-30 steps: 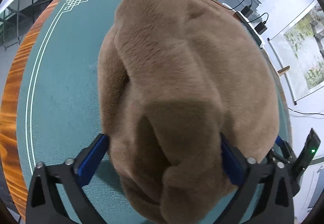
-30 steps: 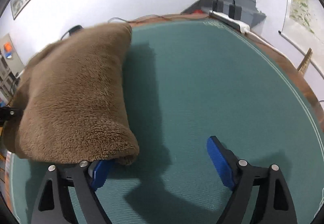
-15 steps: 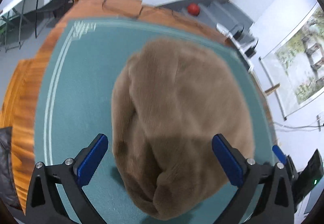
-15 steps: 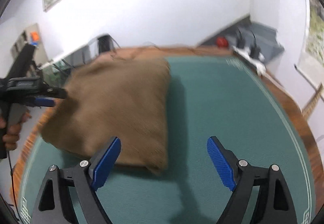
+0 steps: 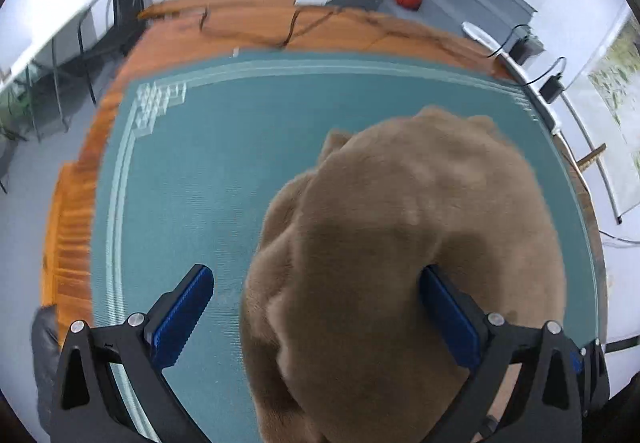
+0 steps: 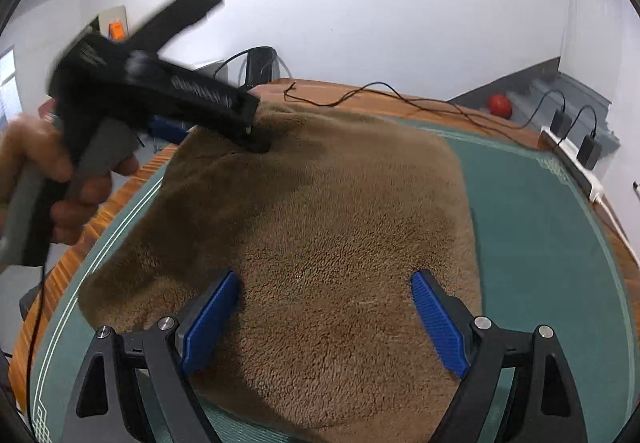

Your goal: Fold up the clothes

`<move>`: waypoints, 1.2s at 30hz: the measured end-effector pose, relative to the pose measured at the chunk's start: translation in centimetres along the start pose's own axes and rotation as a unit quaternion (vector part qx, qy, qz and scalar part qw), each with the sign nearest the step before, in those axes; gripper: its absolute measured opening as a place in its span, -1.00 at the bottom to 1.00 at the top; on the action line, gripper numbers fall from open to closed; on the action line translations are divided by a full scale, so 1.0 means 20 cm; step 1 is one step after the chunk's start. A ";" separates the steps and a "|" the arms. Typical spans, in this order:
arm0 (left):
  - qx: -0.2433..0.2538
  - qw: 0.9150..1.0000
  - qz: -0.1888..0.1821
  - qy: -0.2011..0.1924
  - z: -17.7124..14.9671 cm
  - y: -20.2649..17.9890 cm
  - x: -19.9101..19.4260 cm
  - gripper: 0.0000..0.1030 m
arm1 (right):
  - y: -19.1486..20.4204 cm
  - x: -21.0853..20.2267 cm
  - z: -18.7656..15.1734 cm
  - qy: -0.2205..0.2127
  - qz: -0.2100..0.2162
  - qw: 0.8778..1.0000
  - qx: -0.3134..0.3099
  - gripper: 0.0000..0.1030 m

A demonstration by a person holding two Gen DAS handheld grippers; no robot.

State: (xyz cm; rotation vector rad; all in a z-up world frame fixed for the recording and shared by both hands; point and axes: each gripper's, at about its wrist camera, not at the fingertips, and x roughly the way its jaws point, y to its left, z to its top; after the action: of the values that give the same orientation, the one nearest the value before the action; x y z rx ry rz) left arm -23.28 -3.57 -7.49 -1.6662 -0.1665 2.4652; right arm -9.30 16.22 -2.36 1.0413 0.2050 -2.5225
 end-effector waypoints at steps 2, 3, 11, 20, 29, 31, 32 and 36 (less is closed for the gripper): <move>-0.021 0.999 -0.024 0.014 -0.02 0.05 0.07 1.00 | -0.02 0.03 -0.02 0.000 0.003 1.000 0.003 0.82; -0.027 0.999 -0.028 0.017 -0.02 0.06 0.09 1.00 | -0.02 0.05 -0.03 -0.004 0.003 1.000 0.003 0.84; -0.064 0.995 -0.074 0.030 -0.08 0.14 0.19 1.00 | 0.01 0.12 -0.04 -0.015 -0.012 1.000 -0.010 0.96; -0.078 0.989 -0.127 0.021 -0.11 0.18 -0.06 1.00 | -0.17 -0.03 0.10 0.018 0.091 0.996 0.000 0.98; -0.049 0.984 -0.164 0.042 -0.16 0.18 -0.07 1.00 | -0.75 0.20 0.23 0.060 0.180 0.965 0.180 0.98; -0.054 0.982 -0.173 0.057 -0.17 0.18 -0.01 1.00 | -0.81 0.30 0.21 0.084 0.208 0.953 0.204 0.98; -0.058 0.980 -0.183 0.062 -0.18 0.18 0.01 1.00 | -0.82 0.34 0.20 0.093 0.222 0.947 0.213 0.98; -0.084 0.965 -0.234 0.083 -0.19 0.23 0.11 1.00 | -0.84 0.50 0.18 0.122 0.267 0.926 0.238 0.98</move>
State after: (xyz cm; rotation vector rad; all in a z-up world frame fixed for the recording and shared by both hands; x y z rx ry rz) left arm -20.88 -7.61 -11.78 -1.6521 -0.6801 1.9975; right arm -25.12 27.42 -7.11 1.3672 -0.5796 -1.9723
